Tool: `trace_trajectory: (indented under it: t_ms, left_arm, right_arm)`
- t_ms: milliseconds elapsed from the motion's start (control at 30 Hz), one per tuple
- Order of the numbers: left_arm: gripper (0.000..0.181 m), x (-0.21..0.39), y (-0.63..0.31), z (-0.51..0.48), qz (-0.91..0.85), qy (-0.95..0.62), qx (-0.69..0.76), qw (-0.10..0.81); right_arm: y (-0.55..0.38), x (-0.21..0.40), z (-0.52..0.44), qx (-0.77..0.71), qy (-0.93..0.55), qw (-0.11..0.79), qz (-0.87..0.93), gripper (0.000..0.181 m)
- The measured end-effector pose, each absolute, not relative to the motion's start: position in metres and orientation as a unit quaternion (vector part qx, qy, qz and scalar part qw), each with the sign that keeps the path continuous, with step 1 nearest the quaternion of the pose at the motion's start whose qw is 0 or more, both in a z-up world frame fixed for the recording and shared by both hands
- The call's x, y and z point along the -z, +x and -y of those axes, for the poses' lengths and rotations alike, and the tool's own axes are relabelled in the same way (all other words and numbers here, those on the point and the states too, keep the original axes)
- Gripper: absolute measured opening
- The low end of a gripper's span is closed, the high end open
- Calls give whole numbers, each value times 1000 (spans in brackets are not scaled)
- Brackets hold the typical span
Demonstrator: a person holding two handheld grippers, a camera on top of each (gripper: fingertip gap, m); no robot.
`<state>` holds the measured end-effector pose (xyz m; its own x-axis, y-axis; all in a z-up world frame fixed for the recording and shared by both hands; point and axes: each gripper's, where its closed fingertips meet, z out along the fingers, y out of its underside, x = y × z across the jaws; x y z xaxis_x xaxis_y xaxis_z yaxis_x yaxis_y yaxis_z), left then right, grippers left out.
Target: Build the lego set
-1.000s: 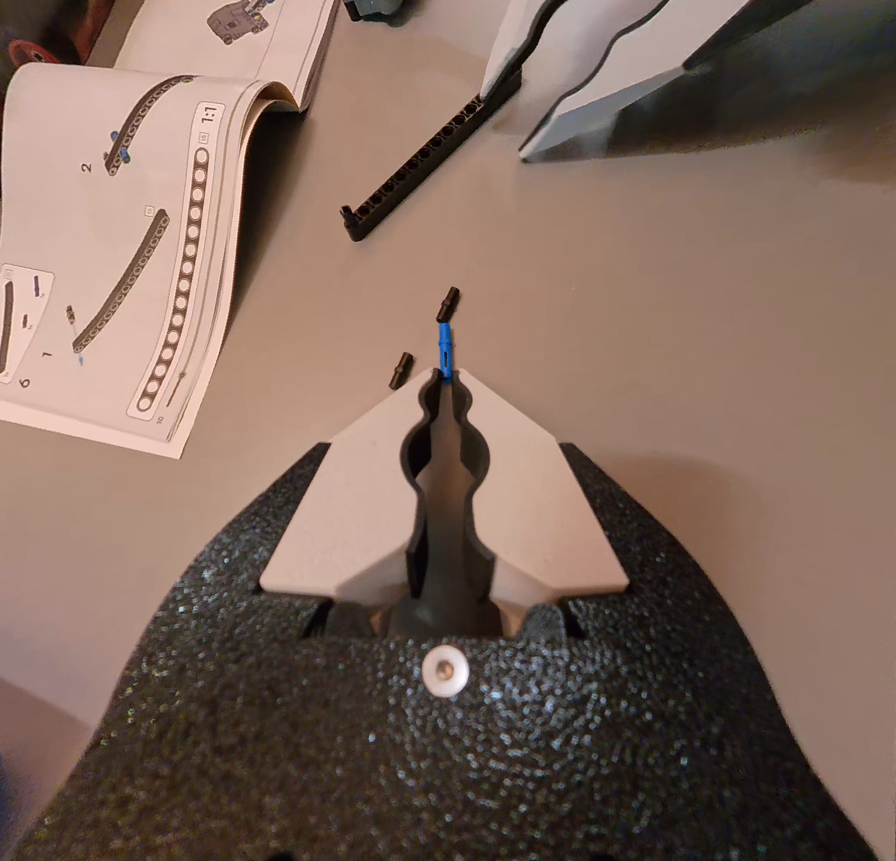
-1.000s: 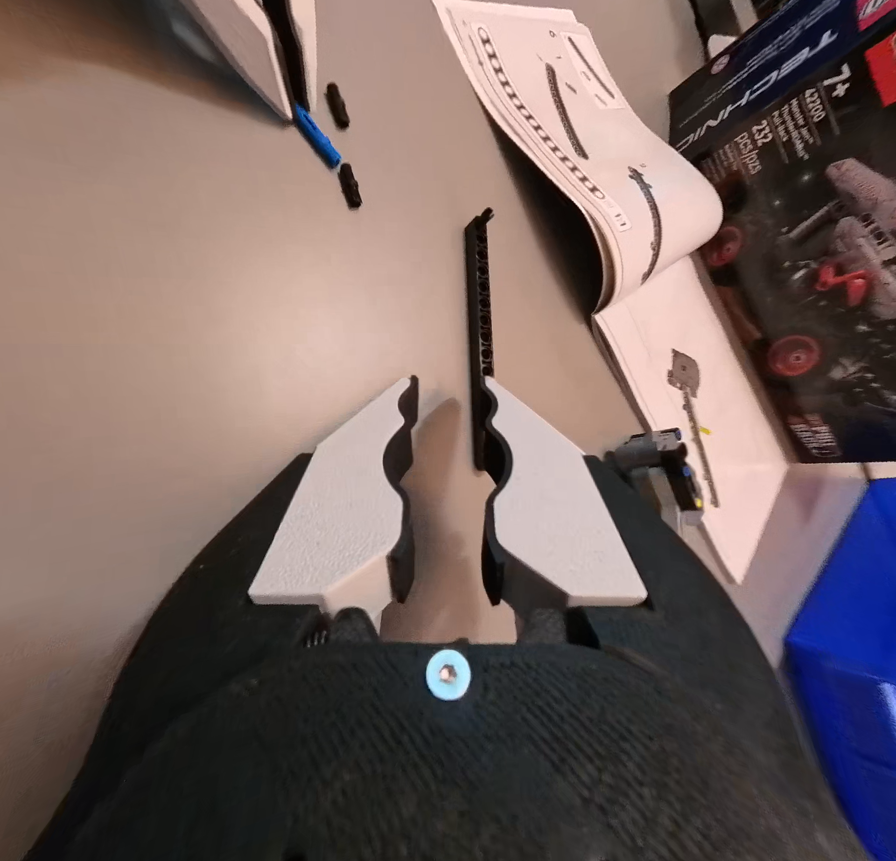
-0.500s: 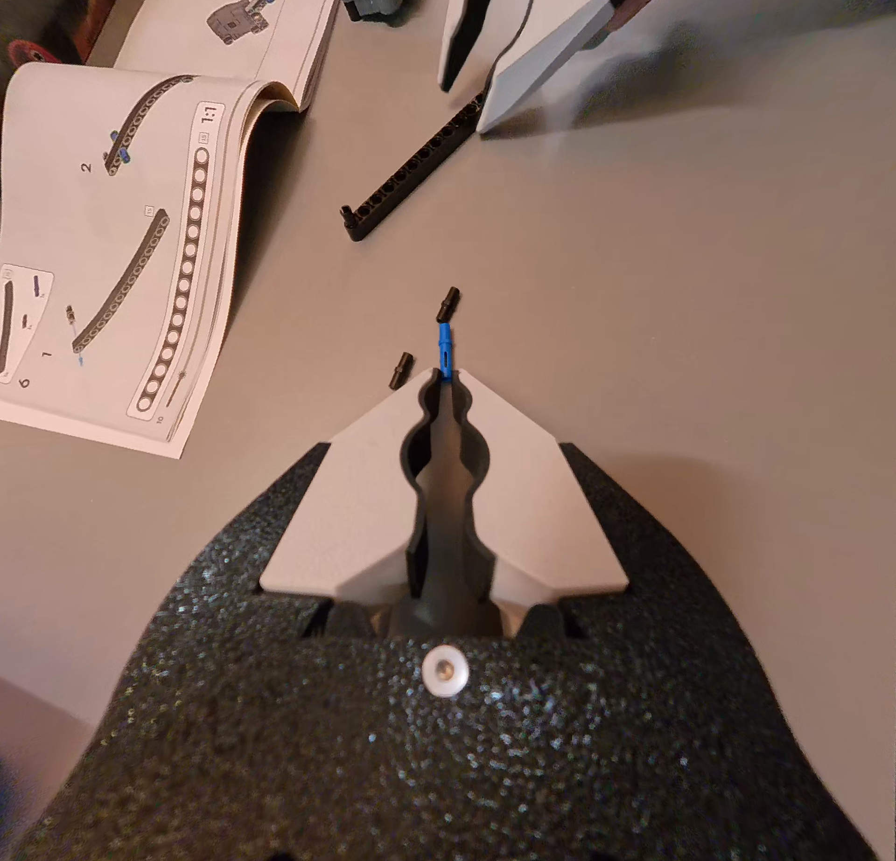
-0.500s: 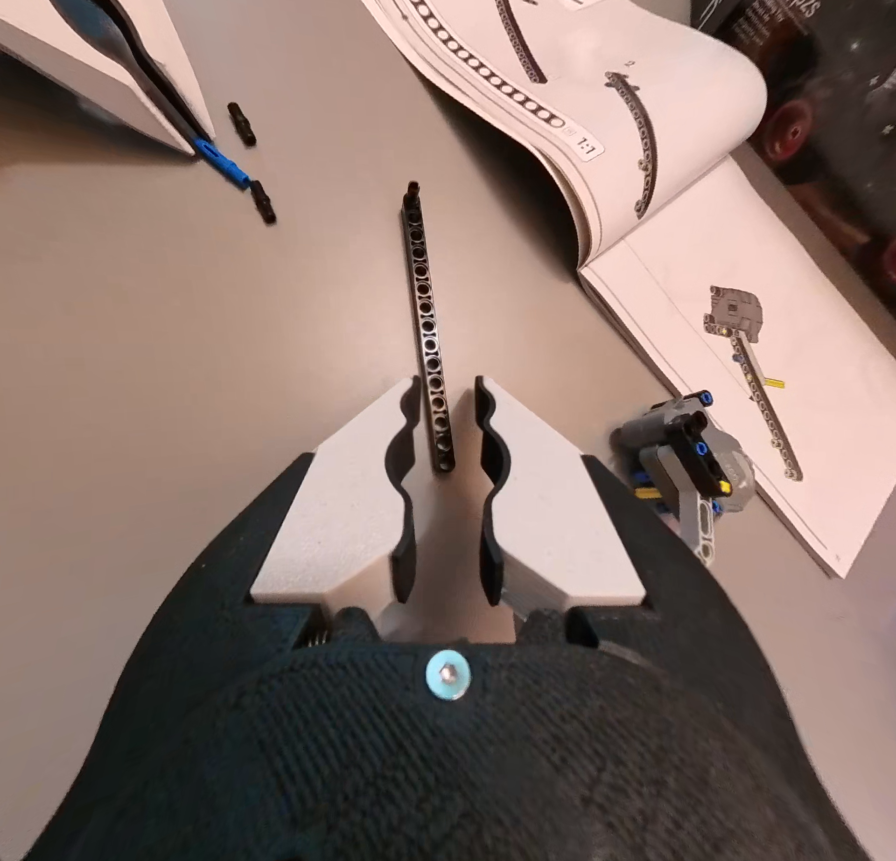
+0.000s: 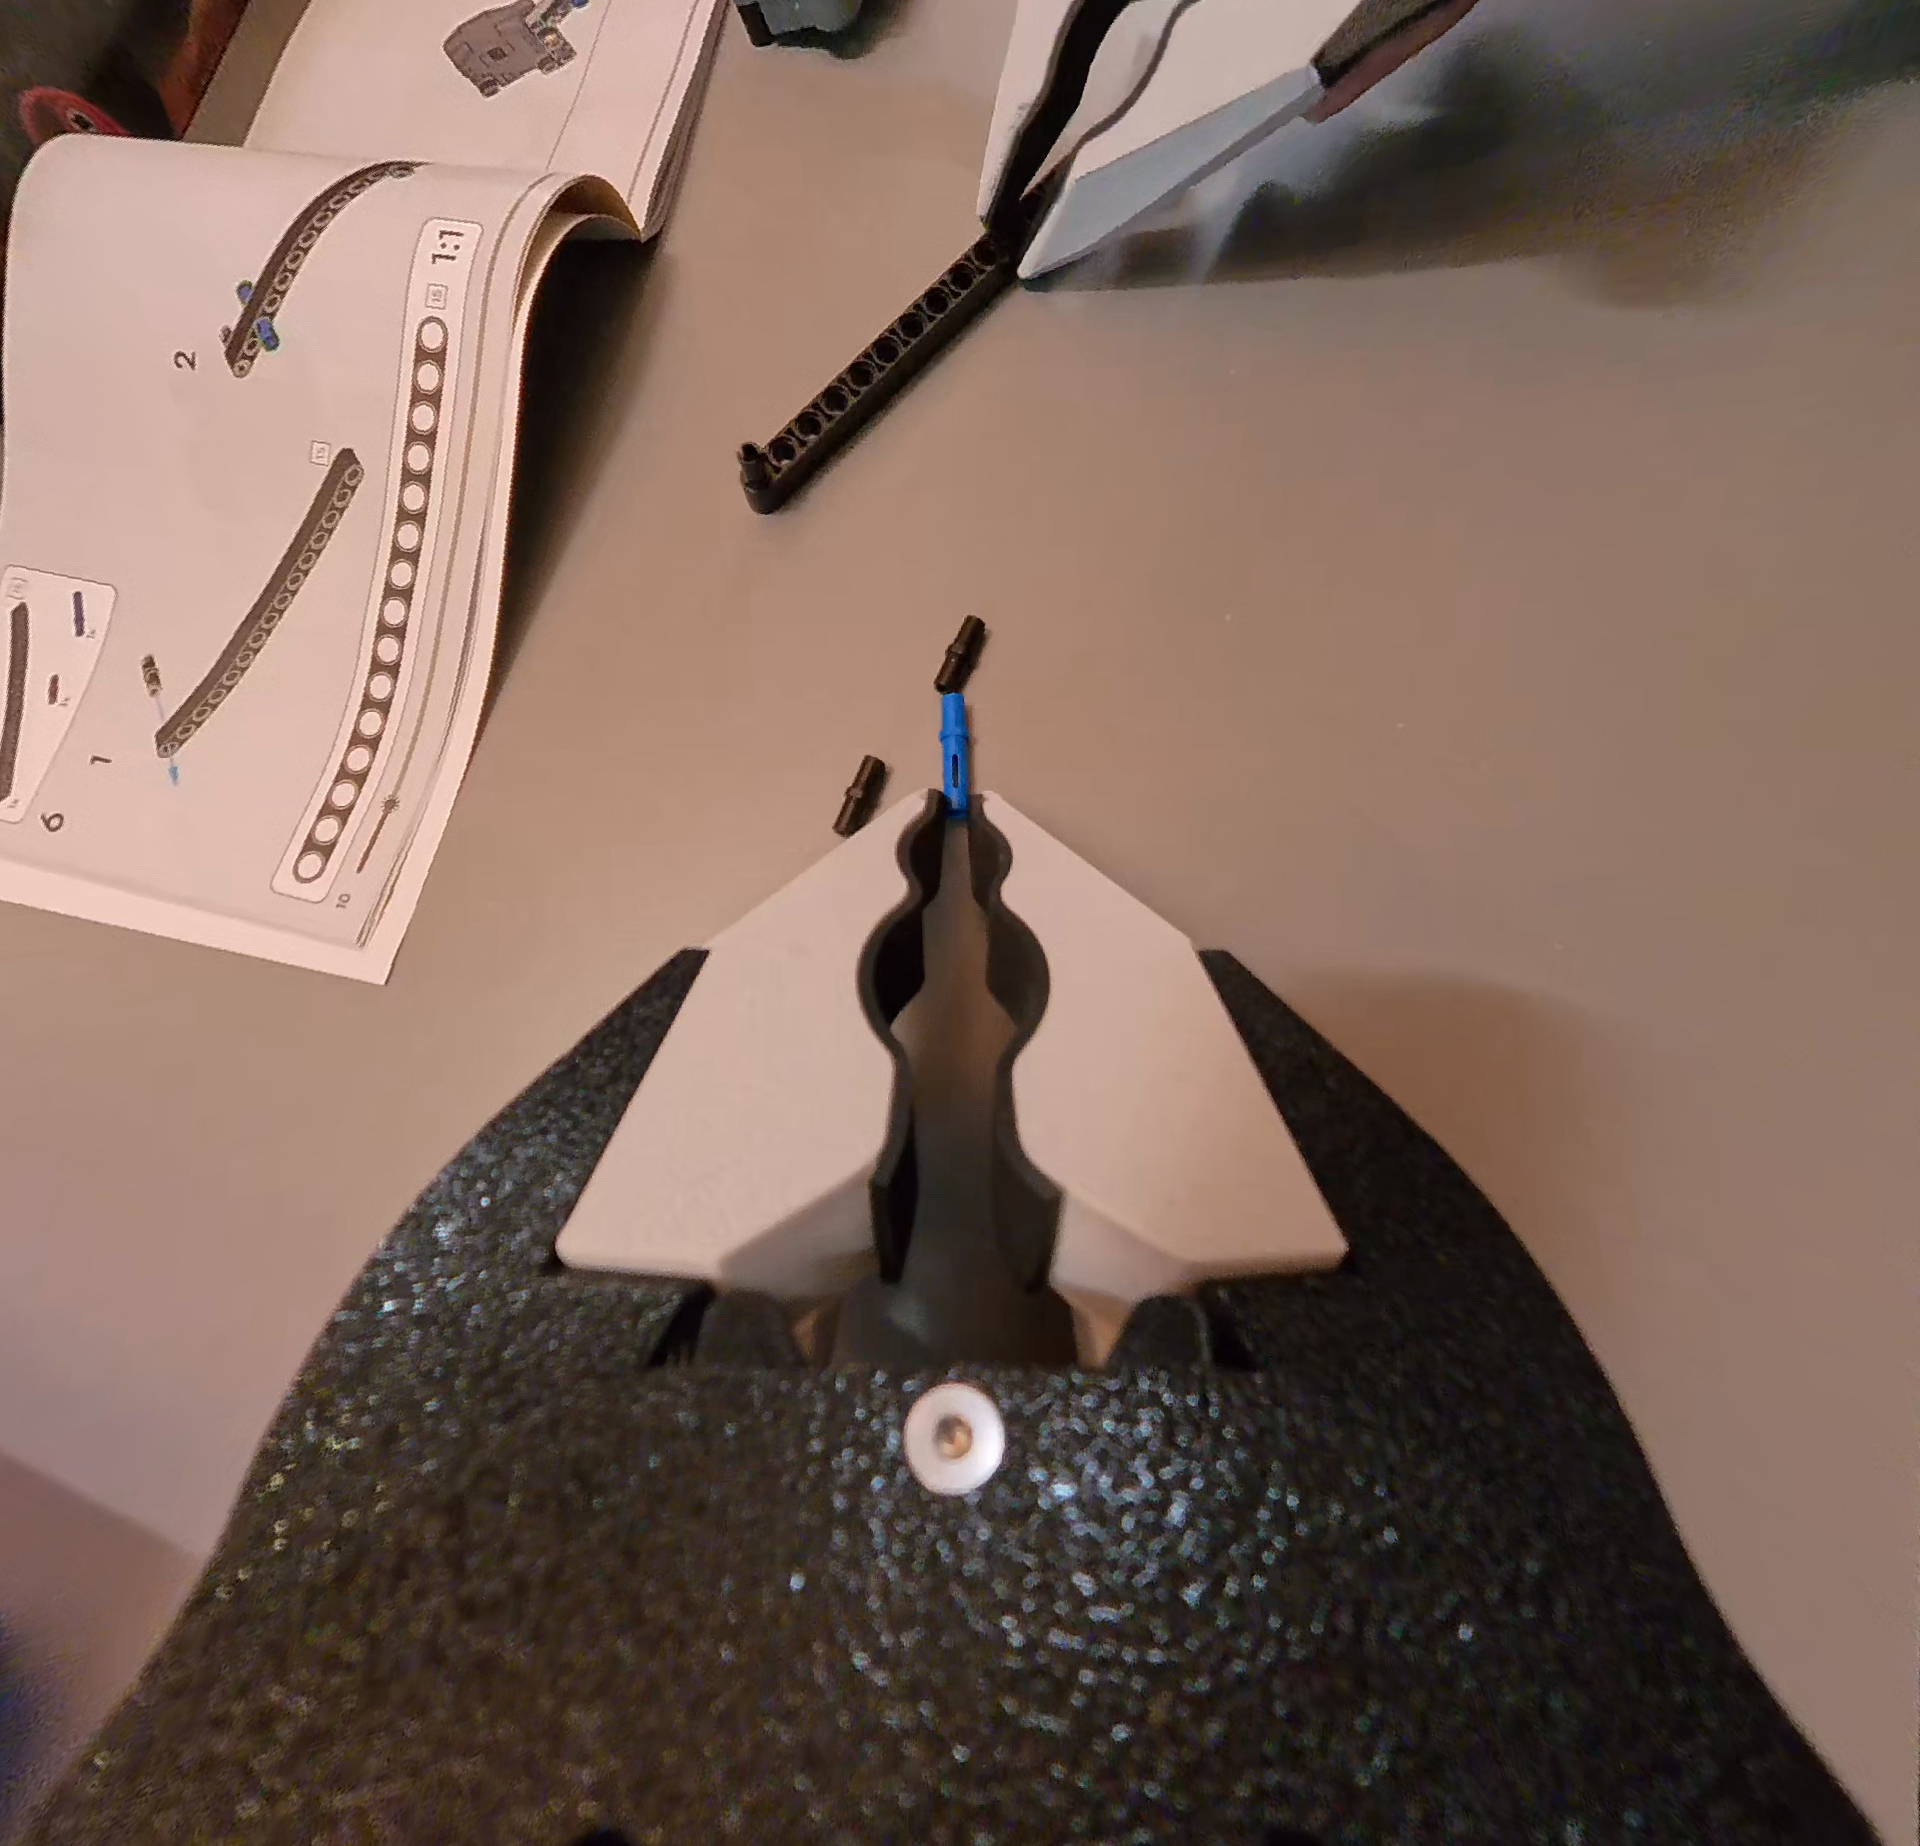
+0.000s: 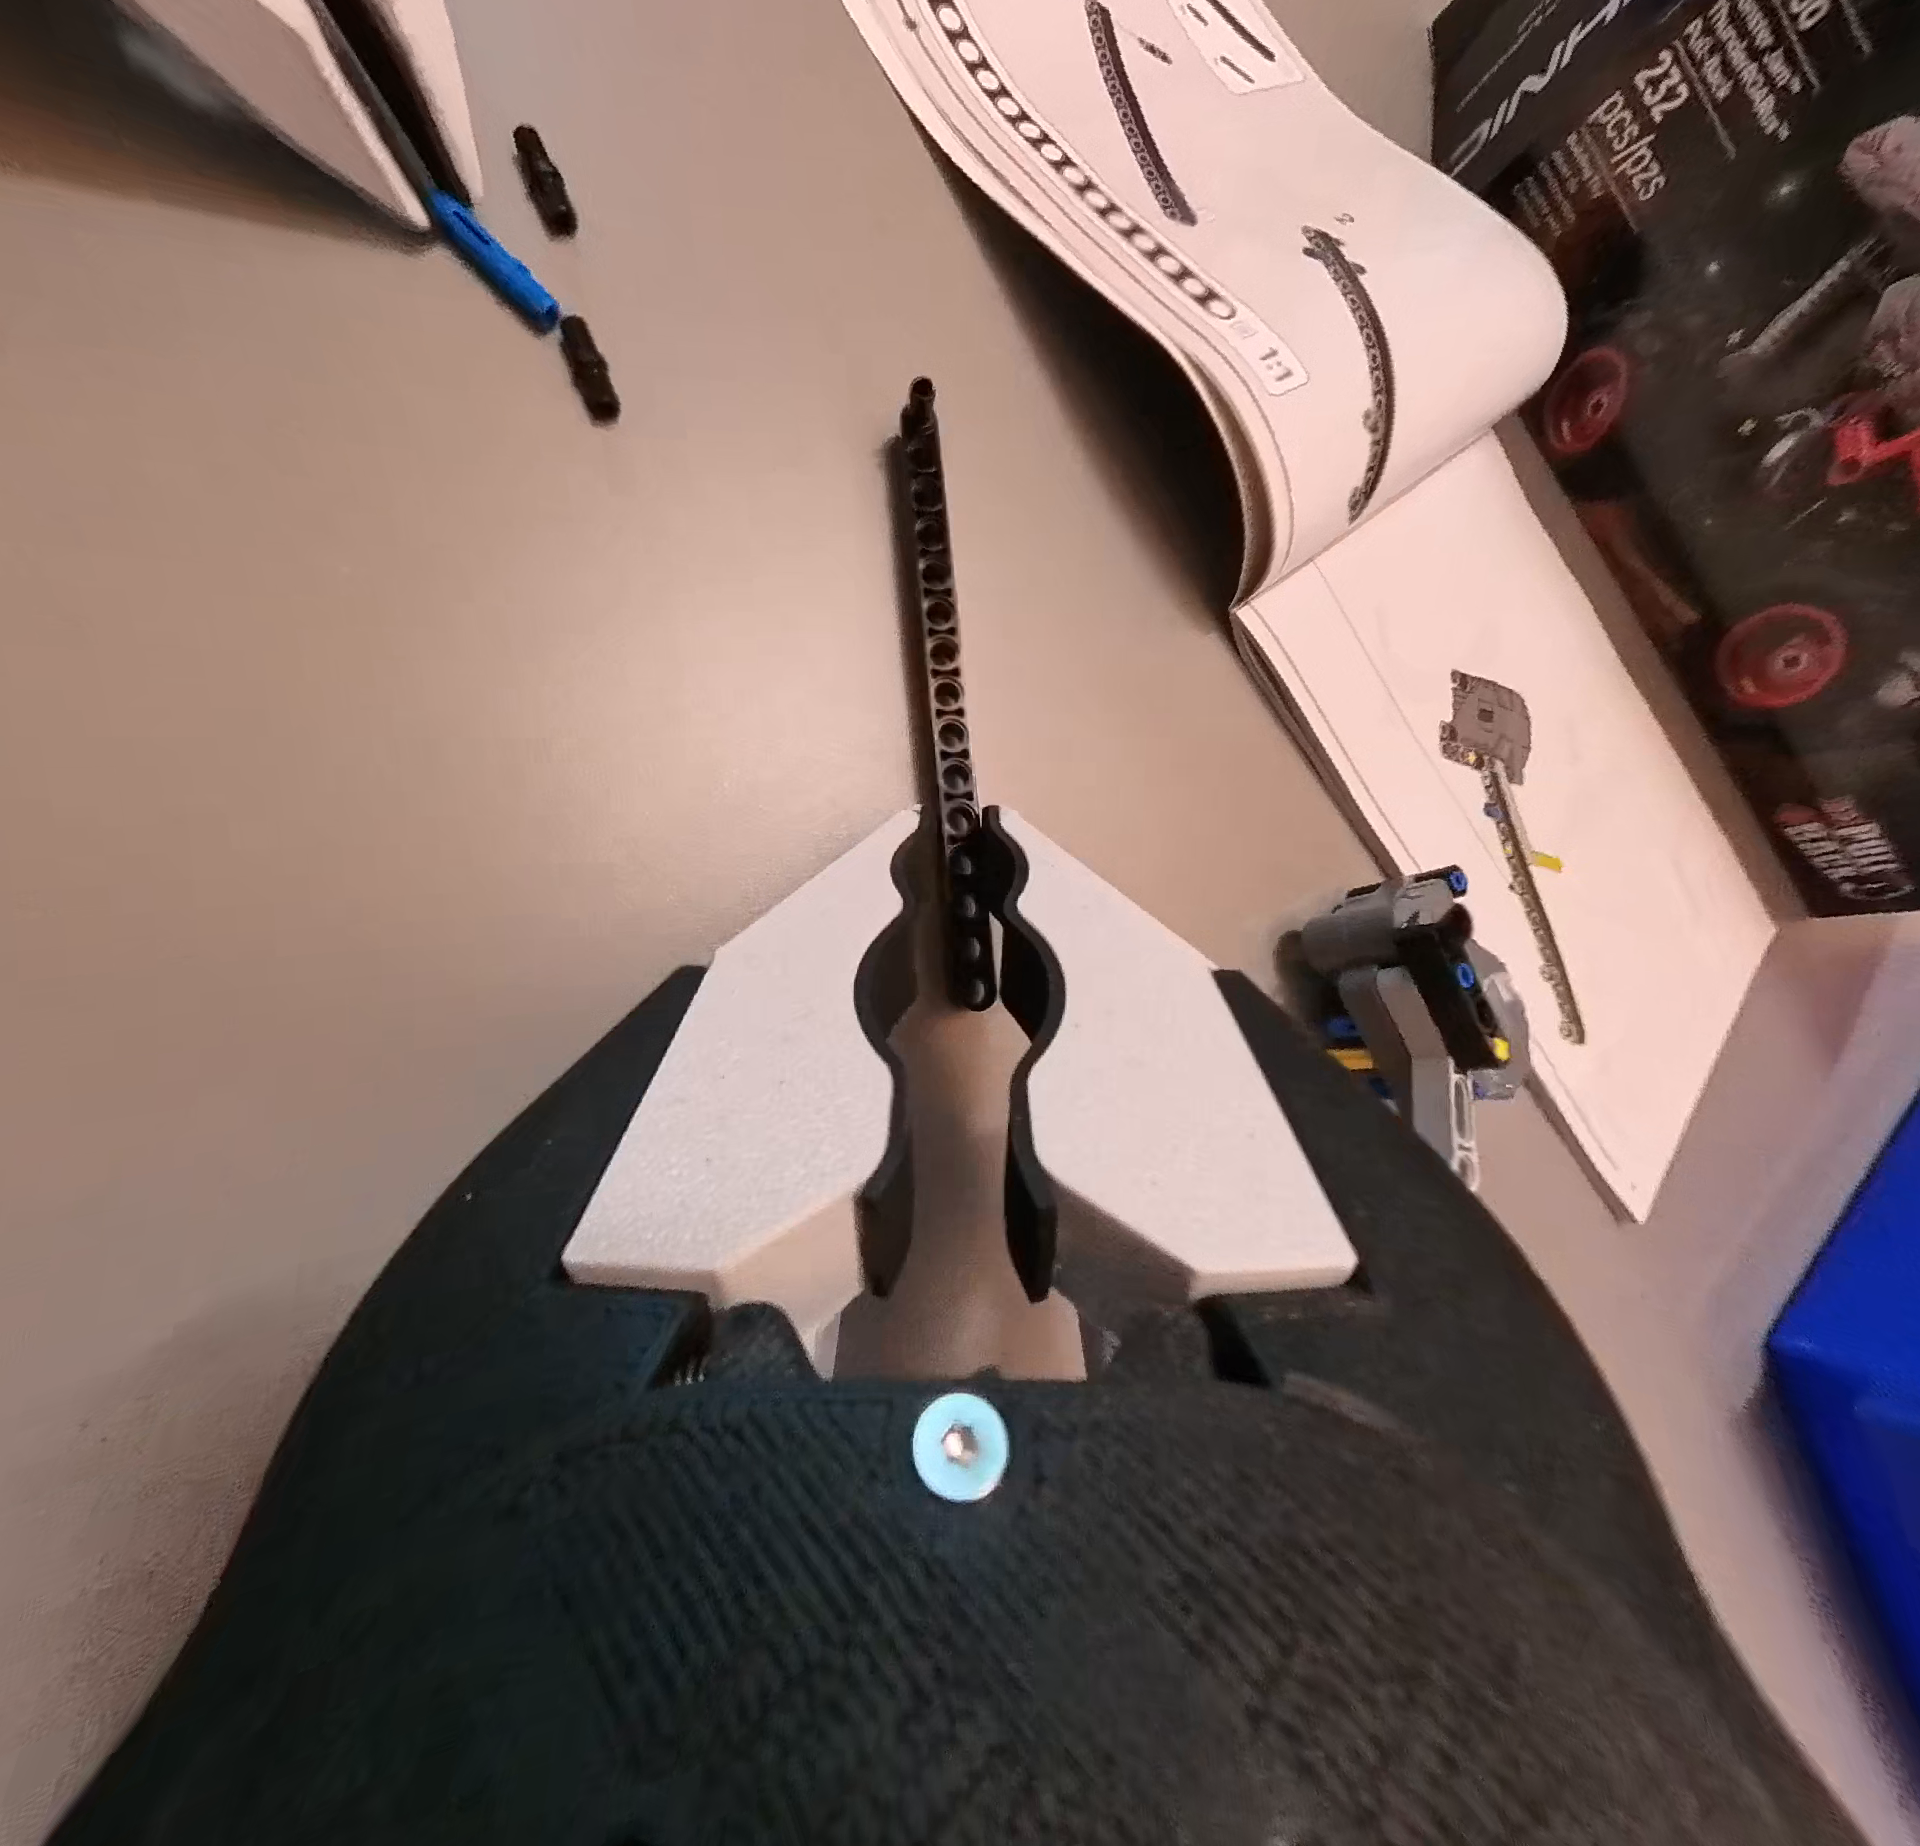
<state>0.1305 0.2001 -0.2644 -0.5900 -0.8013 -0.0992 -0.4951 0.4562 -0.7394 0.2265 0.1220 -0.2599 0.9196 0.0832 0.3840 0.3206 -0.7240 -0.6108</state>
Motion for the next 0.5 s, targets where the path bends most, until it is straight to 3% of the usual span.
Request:
trace_trajectory:
  t_ms: [33,500]
  left_arm:
    - [2,264,131,-200,-823,-394,342,224]
    - [2,264,131,-200,-824,-392,340,227]
  right_arm:
    - [226,260,-122,176,-913,350,116,6]
    - [214,259,-118,274,-886,315,203,5]
